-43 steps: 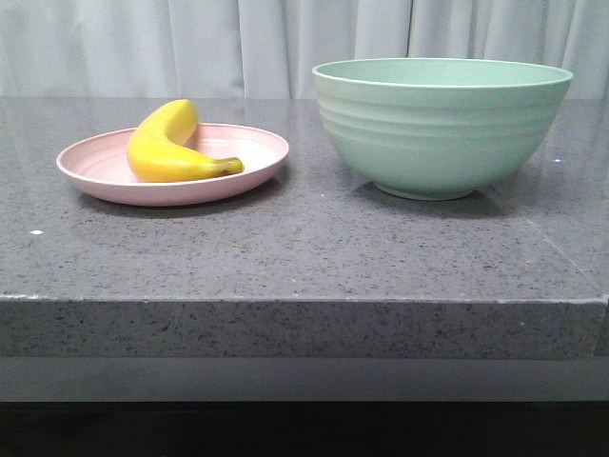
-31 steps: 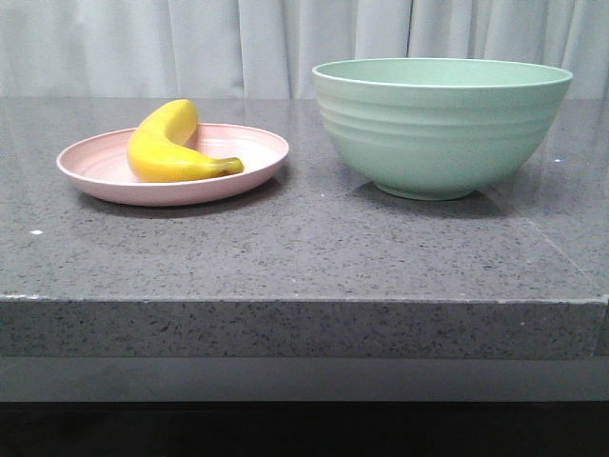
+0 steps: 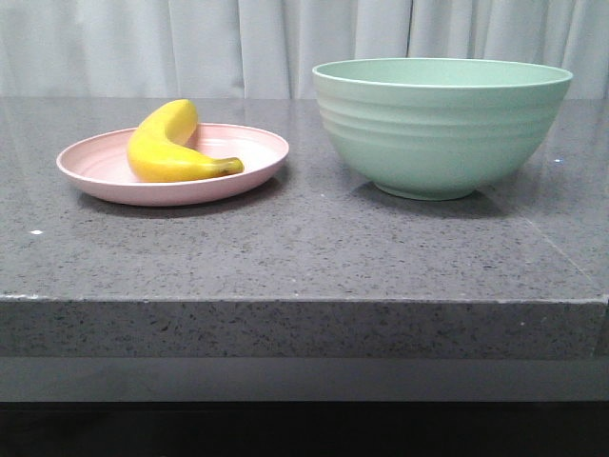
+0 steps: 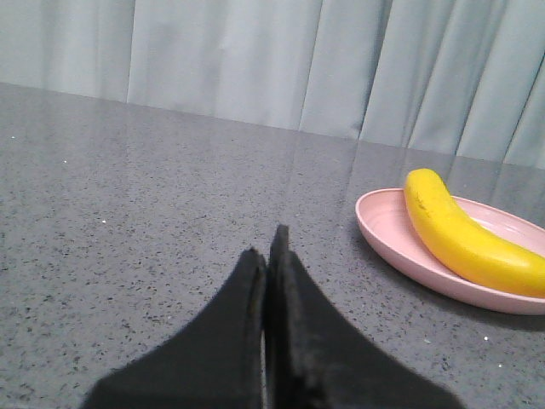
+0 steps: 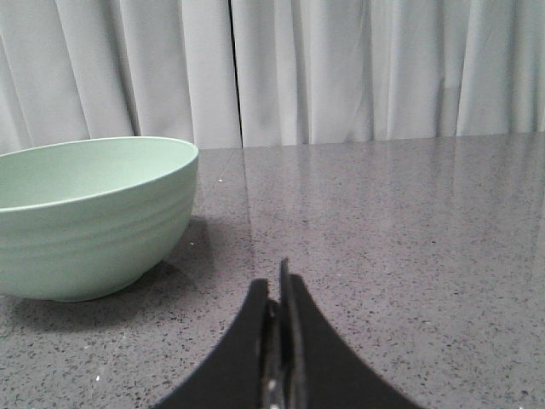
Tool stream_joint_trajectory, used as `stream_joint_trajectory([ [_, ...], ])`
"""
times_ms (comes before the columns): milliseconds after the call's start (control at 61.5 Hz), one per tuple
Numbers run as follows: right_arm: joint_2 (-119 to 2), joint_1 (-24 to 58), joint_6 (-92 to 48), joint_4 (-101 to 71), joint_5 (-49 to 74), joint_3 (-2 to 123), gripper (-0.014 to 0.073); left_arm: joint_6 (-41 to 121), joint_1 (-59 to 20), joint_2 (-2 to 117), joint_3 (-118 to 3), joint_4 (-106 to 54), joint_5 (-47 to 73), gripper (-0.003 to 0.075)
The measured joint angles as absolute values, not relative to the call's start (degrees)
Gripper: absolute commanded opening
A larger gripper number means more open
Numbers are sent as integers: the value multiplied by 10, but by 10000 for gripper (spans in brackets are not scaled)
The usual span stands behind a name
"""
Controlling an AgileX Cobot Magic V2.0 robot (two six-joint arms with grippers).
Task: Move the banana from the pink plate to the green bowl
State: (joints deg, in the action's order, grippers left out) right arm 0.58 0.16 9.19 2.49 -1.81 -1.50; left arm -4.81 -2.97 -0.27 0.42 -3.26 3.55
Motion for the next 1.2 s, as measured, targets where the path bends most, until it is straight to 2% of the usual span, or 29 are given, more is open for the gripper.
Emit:
stream_joint_trajectory([
  [781,6,2,92,25,-7,13,-69,-48,-30,-3,-13,-33,7,-20],
  [976,6,2,92,26,59,122,-69,-51,-30,0,-124,-42,25,-20],
  [1204,-78,2,92,42,159,269,-69,-44,-30,91,-306,-42,161,-20],
])
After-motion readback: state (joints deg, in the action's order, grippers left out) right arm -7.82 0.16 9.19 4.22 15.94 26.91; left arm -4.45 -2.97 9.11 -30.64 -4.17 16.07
